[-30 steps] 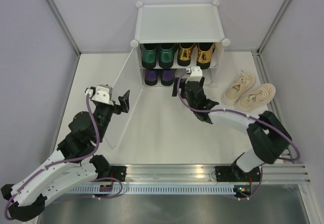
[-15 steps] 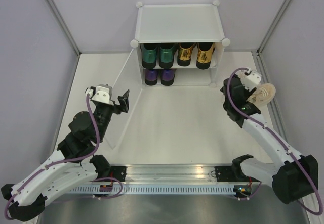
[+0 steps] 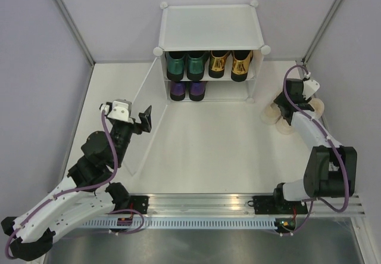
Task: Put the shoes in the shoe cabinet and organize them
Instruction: Place the shoe in the shoe cabinet, then pick up the shoe from the center of the board.
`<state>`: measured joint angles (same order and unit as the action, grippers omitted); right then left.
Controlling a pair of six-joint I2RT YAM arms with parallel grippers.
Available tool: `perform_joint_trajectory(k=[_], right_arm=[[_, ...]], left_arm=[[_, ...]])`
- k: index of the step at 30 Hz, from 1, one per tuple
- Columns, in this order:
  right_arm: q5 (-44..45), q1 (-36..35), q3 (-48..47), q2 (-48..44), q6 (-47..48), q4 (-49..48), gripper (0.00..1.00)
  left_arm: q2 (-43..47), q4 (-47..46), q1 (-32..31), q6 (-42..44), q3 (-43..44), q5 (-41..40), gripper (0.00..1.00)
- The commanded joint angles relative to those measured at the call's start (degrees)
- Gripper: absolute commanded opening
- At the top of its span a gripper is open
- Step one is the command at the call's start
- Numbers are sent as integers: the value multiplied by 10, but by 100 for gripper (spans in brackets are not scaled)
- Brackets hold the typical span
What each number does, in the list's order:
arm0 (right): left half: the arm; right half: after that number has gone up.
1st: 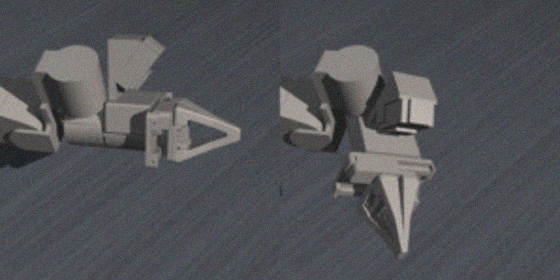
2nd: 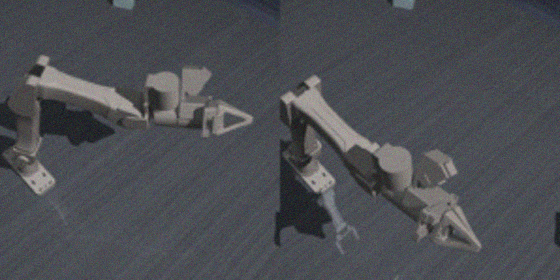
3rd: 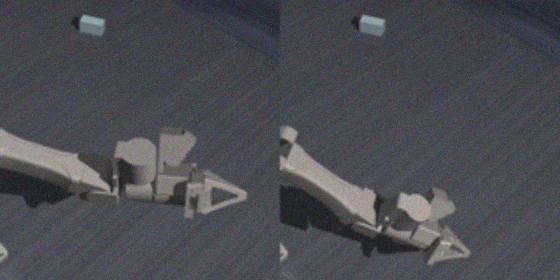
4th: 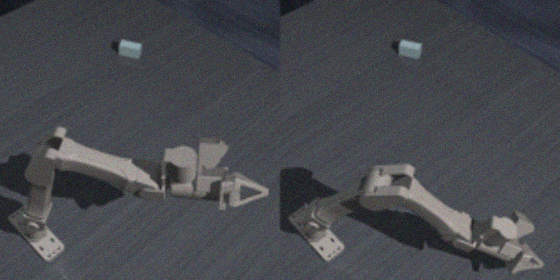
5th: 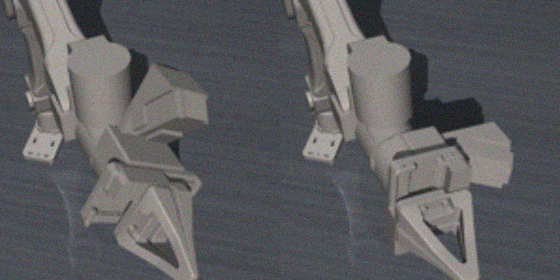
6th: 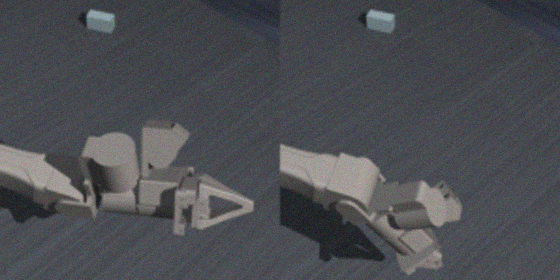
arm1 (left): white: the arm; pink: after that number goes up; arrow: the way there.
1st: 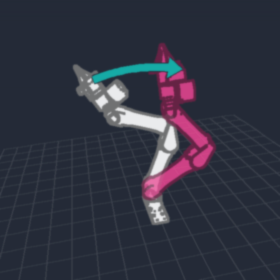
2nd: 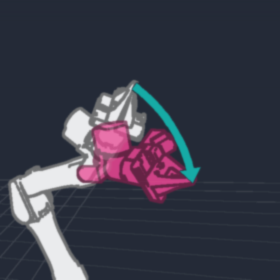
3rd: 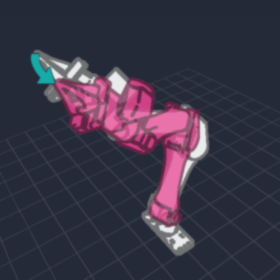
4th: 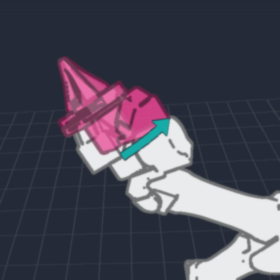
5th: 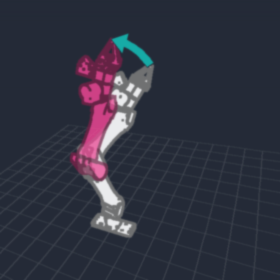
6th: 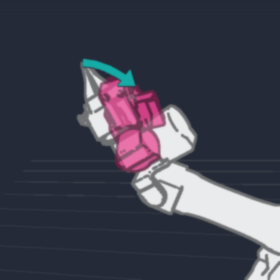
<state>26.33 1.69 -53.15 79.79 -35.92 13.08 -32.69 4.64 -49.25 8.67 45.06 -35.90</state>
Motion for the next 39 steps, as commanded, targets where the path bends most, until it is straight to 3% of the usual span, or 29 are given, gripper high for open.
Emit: perform_joint_trajectory(k=[1, 6, 10, 13, 14, 17, 21, 25, 30, 39], right_arm=[[-35, 9, -45, 52, 17, -26, 59], [-52, 13, -47, 94, 17, -16, 58], [-76, 12, 2, 99, 11, -71, 54], [-103, 12, 4, 120, 21, -72, 33], [-115, 12, 1, 121, 23, -72, 14], [-141, 12, 13, 97, 20, -70, 1], [-145, 12, 23, 19, 16, -34, 1], [-152, 12, 26, -118, 12, 28, 1], [-219, 6, 46, -247, 2, 70, 1], [-299, -121, 142, -325, -48, 46, 1]], left_arm=[[-4, -10, -1, 8, 9, -1, 89], [-3, -9, -1, 8, 10, 0, 89], [0, -9, -1, 7, 9, -2, 89], [-4, -9, -1, 9, 8, -4, 89], [-4, -9, -1, 8, 8, -6, 89], [-5, -10, -1, 10, 8, -7, 89], [-3, -11, -1, 11, 6, -11, 89], [-1, -13, -1, 11, 6, -13, 89], [1, -13, -1, 9, 6, -10, 89], [0, -13, -1, 8, 6, -12, 89]])
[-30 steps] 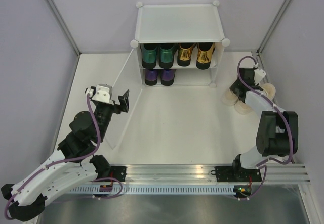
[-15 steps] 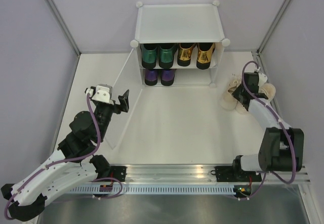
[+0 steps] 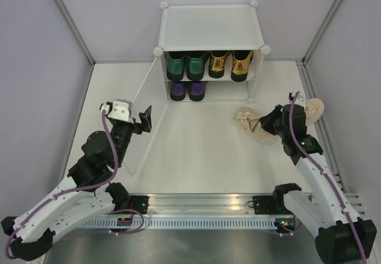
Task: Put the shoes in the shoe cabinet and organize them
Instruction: Pick up the shoe from the center of the board.
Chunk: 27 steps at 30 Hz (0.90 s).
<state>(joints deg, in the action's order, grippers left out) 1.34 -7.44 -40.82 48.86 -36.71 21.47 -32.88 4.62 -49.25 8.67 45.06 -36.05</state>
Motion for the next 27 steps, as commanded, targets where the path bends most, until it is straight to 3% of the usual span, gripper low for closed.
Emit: perform_joint_trajectory(k=[1, 5, 8, 17, 23, 24, 27], right_arm=[[-56, -64, 32, -15, -47, -48, 1], [-54, -171, 56, -6, -77, -121, 1], [-17, -223, 106, -31, -149, -208, 1], [123, -229, 179, -97, -248, -201, 1], [105, -230, 190, -64, -205, -175, 1], [90, -229, 187, -58, -189, -173, 7], [61, -229, 181, -42, -158, -169, 9]], left_arm=[[2, -13, -1, 8, 6, -10, 89], [1, -14, -1, 9, 6, -12, 89], [0, -14, -2, 8, 5, -12, 89], [-10, -16, -3, 9, 3, -10, 89], [-11, -15, -3, 11, 3, -9, 89], [-12, -16, -3, 10, 2, -9, 89], [-13, -16, -3, 10, 2, -8, 89]])
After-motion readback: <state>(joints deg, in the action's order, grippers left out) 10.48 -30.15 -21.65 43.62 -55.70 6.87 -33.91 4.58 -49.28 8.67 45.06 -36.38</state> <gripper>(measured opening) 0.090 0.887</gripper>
